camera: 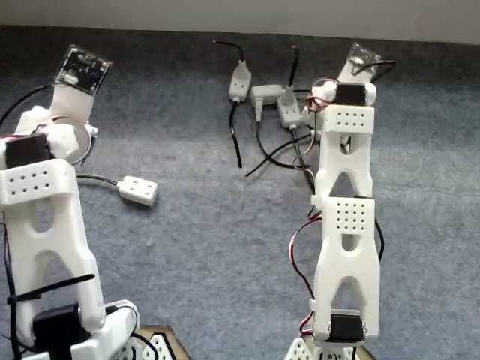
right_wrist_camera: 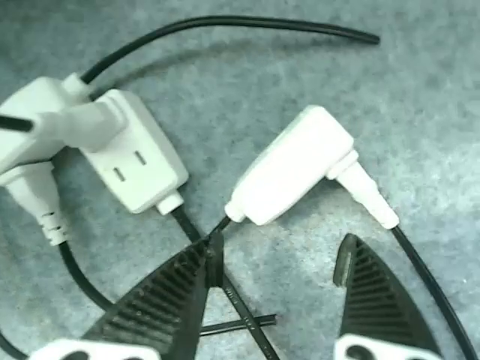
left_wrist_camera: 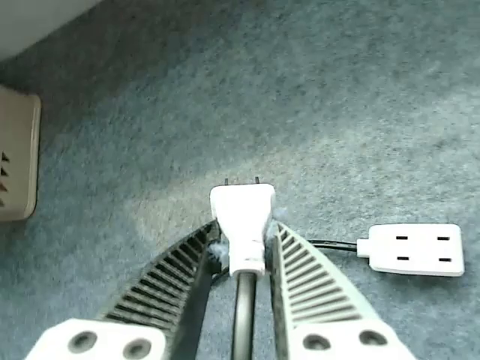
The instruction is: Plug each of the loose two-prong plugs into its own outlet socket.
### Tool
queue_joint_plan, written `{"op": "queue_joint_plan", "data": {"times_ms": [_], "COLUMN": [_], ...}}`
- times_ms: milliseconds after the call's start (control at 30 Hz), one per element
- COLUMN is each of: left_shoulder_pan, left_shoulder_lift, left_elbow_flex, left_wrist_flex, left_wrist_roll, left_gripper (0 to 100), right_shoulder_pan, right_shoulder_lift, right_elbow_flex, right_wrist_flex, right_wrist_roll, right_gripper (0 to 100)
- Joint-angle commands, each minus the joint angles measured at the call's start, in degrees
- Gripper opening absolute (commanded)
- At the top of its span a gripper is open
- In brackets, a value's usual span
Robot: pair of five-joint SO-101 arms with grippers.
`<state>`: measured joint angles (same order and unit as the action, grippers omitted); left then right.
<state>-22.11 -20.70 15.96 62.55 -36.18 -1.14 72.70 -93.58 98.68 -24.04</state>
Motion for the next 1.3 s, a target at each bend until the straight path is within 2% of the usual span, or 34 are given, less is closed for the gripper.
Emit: {"op": "queue_joint_plan", "data": {"times_ms": [0,200,367,433,567,667,833,933,1133,1267], "left_shoulder_pan": [5.93,10.59,17.1,18.51,21.41,22.9,20.88,19.12,15.6,14.46], "left_shoulder_lift": [13.23,33.89,44.88,46.11,46.11,46.02,44.18,41.36,36.88,36.7], "left_elbow_flex": [-17.89,-43.38,-62.9,-65.27,-63.25,-58.42,-51.03,-50.33,-50.33,-50.07], "left_wrist_flex": [9.76,23.12,39.91,40.0,40.0,40.0,39.82,39.74,39.47,39.74], "left_wrist_roll": [-5.98,-13.36,-21.8,-22.33,-28.48,-30.07,-34.11,-32.88,-23.74,-21.01], "left_gripper": [1,1,1,1,1,1,1,1,1,1], "right_shoulder_pan": [1.98,6.55,9.71,9.8,10.07,9.98,9.63,9.63,8.66,8.84], "right_shoulder_lift": [1.19,8.66,9.8,9.8,9.89,9.89,9.98,10.15,10.15,10.24], "right_elbow_flex": [-3.82,-7.69,-7.69,-7.69,-7.69,-7.69,-7.69,-7.69,-7.69,-7.69], "right_wrist_flex": [2.24,-0.04,-1.98,-2.51,-2.77,-2.77,-3.3,-3.91,-3.91,-3.91], "right_wrist_roll": [-3.69,-12.48,-19.34,-20.31,-20.48,-20.48,-20.48,-20.4,-20.22,-20.22], "right_gripper": [24.1,24.1,24.1,24.1,24.1,24.1,24.1,24.1,24.1,24.1]}}
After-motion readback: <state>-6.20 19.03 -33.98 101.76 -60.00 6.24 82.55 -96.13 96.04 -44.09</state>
